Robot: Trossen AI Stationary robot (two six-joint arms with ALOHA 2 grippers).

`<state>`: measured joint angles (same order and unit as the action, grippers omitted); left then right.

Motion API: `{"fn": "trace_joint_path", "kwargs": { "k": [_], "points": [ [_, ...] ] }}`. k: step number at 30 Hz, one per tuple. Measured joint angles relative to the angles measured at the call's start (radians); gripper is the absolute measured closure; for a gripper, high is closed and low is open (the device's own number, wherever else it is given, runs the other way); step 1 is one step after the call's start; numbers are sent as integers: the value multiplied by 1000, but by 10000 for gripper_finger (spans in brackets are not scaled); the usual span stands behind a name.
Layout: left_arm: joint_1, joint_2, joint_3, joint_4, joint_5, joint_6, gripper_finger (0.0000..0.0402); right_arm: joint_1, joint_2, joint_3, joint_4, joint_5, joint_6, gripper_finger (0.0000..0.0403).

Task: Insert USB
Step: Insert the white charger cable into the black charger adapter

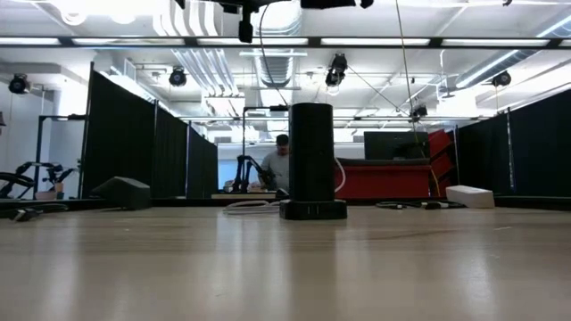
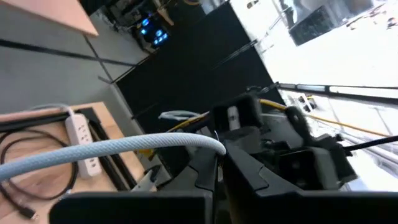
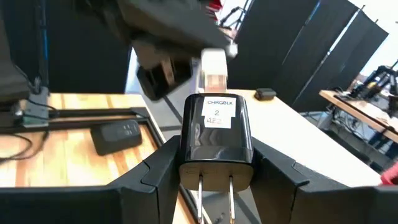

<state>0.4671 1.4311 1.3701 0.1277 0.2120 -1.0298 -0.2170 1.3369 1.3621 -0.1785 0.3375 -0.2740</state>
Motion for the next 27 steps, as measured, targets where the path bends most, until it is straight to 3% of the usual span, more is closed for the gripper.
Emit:
{"fn": "trace_joint_path", "kwargs": {
  "k": [27],
  "points": [
    [-32, 2, 2, 30, 13, 27, 400, 1, -40, 0, 35, -77, -79, 257]
  ]
}}
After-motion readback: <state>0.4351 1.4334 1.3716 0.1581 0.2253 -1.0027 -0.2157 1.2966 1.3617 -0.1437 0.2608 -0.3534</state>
